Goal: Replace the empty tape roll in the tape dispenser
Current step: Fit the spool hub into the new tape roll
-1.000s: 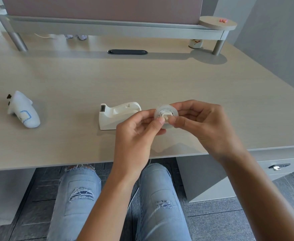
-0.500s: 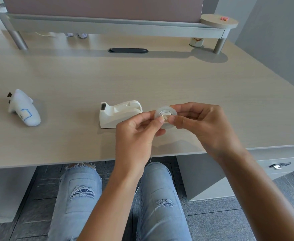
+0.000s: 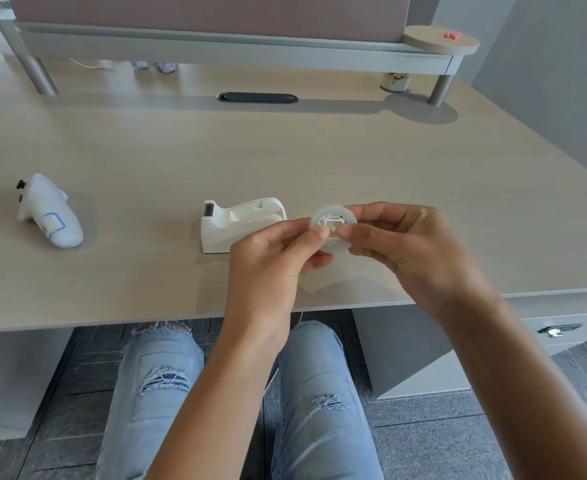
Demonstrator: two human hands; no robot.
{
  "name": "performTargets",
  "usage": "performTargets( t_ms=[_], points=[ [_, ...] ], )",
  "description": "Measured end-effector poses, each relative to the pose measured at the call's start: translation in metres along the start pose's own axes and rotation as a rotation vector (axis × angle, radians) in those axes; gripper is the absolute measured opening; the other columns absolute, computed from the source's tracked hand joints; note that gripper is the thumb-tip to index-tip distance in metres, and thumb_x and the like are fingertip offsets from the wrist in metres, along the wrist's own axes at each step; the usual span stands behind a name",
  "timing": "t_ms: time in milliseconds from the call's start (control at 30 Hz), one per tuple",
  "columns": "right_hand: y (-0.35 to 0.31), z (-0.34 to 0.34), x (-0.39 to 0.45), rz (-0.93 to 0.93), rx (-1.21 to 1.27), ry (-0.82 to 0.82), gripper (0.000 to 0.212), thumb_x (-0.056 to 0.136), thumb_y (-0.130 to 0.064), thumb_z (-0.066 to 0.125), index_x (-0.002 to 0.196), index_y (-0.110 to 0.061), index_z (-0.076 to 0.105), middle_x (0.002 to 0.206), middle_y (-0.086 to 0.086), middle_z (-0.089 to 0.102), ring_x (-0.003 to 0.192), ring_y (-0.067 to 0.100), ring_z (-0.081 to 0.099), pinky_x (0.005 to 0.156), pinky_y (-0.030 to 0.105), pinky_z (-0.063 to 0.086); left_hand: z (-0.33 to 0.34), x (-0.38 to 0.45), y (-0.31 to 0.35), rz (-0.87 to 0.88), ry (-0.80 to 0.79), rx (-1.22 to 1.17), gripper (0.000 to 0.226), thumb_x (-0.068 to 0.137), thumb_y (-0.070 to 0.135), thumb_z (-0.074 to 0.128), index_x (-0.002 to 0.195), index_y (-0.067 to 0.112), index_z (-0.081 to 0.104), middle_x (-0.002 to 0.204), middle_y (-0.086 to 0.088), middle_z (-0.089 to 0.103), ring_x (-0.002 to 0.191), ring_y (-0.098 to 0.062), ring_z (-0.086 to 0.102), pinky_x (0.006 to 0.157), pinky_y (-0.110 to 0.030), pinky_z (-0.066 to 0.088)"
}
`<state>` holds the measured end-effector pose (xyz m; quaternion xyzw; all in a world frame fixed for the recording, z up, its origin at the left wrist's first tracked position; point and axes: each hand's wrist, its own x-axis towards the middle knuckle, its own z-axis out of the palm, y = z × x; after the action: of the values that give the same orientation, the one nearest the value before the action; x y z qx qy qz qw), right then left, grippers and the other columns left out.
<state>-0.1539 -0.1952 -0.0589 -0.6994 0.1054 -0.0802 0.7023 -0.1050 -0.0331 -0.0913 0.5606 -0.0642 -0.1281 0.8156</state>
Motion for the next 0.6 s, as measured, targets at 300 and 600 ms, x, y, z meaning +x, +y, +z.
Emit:
performTargets(
  t_ms=[300, 600],
  points=[
    [0.0027, 0.0006, 0.0029, 0.113, 0.14, -0.046, 0.025, 0.064, -0.023, 0.085, 0.086, -0.011, 0.084, 0.096, 0.01, 0.083, 0.088, 0.017, 0.073, 0.077, 0.021, 0.062, -0.0041, -0.0002, 0.0058, -0.167, -0.046, -0.148, 0.009, 0.087, 0.004, 0.073, 0.092, 0.001, 0.079, 0.095, -0.014, 0.079, 0.091, -0.024, 0.072, 0.081, -0.032, 0.062],
    [0.0062, 0.0005, 0.0015, 0.142, 0.197, -0.051, 0.017, 0.068, -0.017, 0.081, 0.084, -0.01, 0.083, 0.092, 0.007, 0.082, 0.084, 0.015, 0.072, 0.075, 0.021, 0.061, -0.0036, -0.0013, 0.0047, -0.255, -0.05, -0.221, 0.007, 0.085, 0.003, 0.073, 0.084, 0.007, 0.078, 0.085, -0.007, 0.079, 0.083, -0.019, 0.073, 0.078, -0.03, 0.063]
  ],
)
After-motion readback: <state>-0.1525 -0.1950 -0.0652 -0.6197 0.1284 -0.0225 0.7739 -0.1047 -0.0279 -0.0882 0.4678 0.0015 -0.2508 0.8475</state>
